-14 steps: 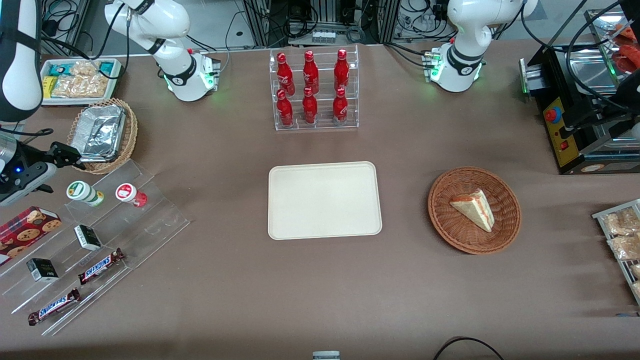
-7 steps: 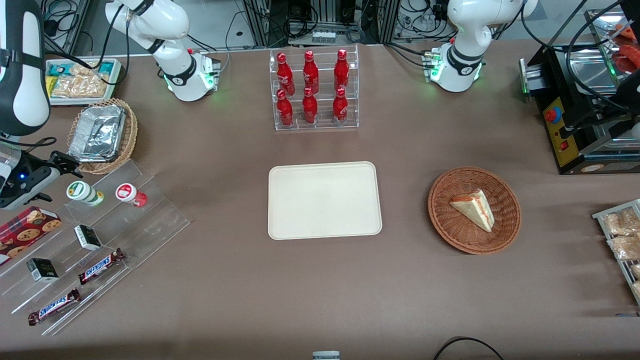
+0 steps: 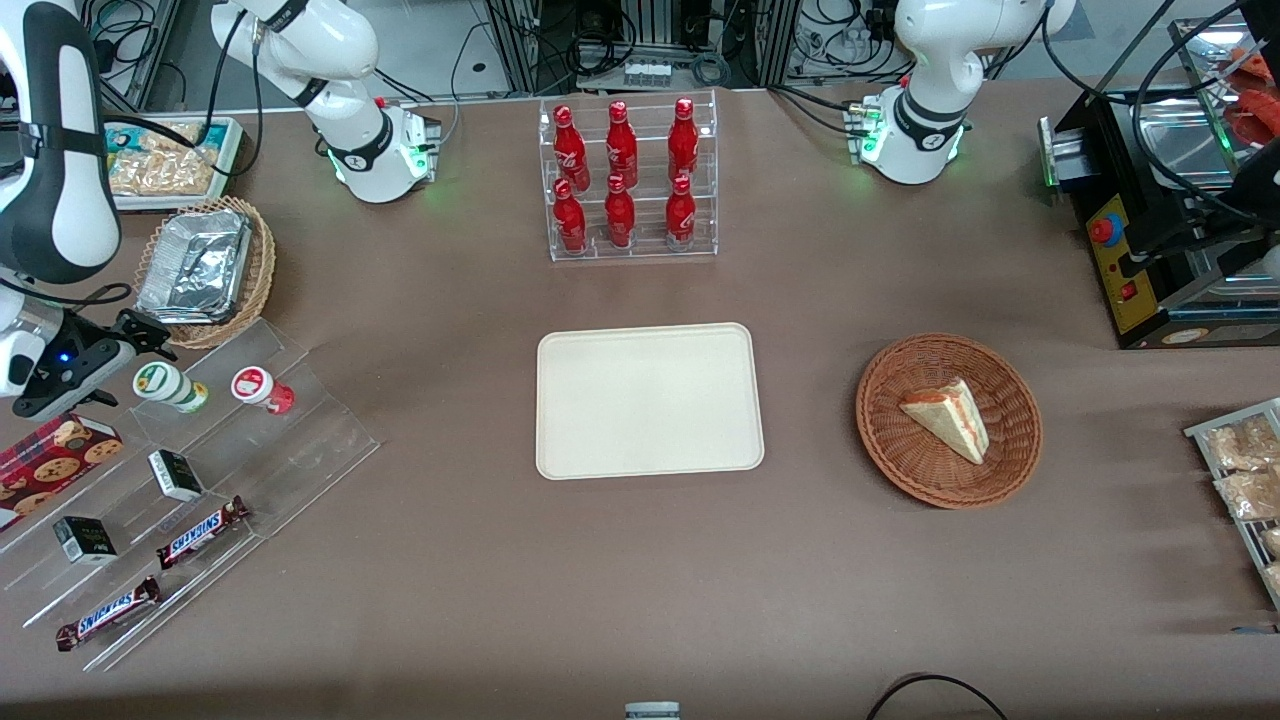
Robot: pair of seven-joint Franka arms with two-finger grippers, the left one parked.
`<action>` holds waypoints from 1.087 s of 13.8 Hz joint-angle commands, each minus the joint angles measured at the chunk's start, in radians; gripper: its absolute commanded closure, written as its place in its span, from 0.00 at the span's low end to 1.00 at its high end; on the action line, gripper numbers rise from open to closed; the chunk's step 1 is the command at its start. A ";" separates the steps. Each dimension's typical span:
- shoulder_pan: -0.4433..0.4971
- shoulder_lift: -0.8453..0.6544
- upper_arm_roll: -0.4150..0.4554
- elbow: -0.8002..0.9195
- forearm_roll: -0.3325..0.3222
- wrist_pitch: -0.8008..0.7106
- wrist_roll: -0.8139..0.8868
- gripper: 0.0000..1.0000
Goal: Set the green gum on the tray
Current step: 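Lower the right gripper and close it on the green-lidded gum jar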
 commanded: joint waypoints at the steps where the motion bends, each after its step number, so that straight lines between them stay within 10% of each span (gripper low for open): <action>1: -0.018 -0.014 0.005 -0.053 -0.016 0.071 -0.009 0.00; 7: -0.035 -0.011 0.005 -0.110 -0.016 0.146 -0.046 0.06; 10: -0.032 -0.011 0.005 -0.109 -0.016 0.134 -0.040 0.91; 15: -0.024 -0.017 0.013 -0.065 -0.007 0.068 -0.013 1.00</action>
